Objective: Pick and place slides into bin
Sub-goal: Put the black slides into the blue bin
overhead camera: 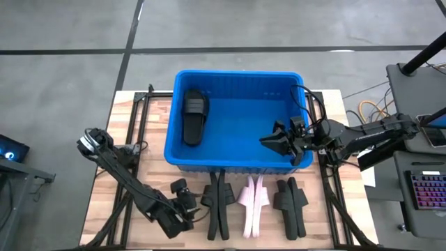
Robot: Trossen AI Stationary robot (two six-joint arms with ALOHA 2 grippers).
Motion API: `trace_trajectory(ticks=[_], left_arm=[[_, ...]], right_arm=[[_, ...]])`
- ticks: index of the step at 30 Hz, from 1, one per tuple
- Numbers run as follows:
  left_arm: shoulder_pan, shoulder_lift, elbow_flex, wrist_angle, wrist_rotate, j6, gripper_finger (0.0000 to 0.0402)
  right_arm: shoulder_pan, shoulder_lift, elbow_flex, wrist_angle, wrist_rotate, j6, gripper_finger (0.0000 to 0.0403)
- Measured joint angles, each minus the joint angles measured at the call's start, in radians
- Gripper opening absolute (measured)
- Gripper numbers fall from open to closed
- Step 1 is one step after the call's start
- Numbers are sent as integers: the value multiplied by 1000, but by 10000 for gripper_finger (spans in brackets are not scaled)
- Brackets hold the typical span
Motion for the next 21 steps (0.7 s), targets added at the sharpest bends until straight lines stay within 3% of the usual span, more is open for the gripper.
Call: trace_trajectory(ticks=[5,11,21], left_arm=[[1,-1,-60,126,-31,-10,206],[3,-1,-121,134,-89,-183,206],[18,-1,-191,259,-104,-174,193]], right_arm=[[0,0,0,0,0,45,71],[0,-1,0,1,0,68,70],[0,-1,0,1,0,68,74]])
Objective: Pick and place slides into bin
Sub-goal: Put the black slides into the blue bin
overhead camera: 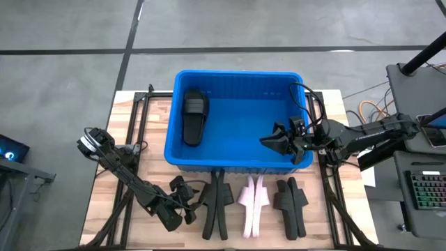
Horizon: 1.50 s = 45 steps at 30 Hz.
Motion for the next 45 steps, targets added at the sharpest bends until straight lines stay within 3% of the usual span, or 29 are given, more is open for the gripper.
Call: trace_trajectory(ticks=[4,12,14,22,30,40,45], left_arm=[[3,0,-4,4,-1,0,156],[3,-4,-4,2,3,-7,23],[4,-11,-5,-1,14,-7,8],[3,-141,-6,-13,129,137,3],[3,-389,-6,-6,132,277,1],[3,-608,60,-5,86,483,1],[4,-628,136,-5,-25,640,0]], right_arm=[[0,0,0,0,0,0,68],[0,0,0,0,0,-4,75],[0,0,0,0,0,-8,77],[0,0,0,-1,0,-19,69],[0,0,0,-1,0,-26,76],[0,0,0,-9,0,-26,74],[0,0,0,-10,-1,-29,68]])
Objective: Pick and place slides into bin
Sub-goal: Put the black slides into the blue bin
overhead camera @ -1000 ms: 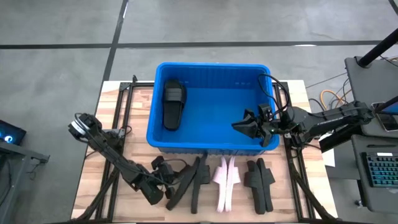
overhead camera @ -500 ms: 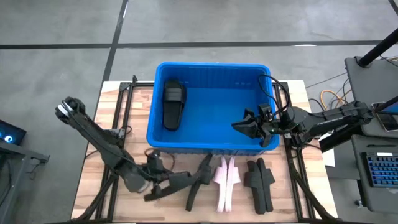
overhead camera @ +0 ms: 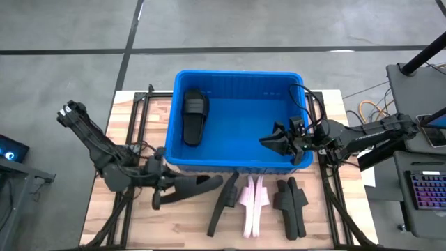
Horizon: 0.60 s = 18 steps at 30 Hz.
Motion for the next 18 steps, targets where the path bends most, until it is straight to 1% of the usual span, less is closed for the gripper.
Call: trace_trajectory(ticks=[3,9,14,18], left_arm=[[4,11,57,1,-92,115,0],[32,73,179,2,-282,356,0],[71,144,258,0,-404,529,0],[95,206,310,3,-555,669,0]], right_arm=[[0,0,0,0,0,-1,69],[0,0,0,-1,0,-1,75],[0,0,0,2,1,-23,69],[0,-2,0,4,9,-32,65]])
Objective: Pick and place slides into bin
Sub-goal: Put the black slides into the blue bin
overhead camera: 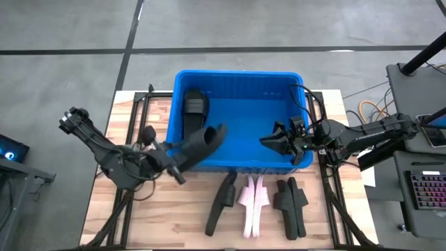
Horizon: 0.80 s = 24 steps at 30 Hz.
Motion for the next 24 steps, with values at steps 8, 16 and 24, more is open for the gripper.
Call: trace_trajectory(ticks=[8,16,24], left_arm=[[33,127,51,8,-233,473,0],[90,206,55,11,-233,502,0],[127,261,56,35,-232,550,0]], right_arm=[[-6,7,49,16,-33,99,65],[-6,29,149,-14,-168,38,138],[-8,79,307,-430,99,153,208]])
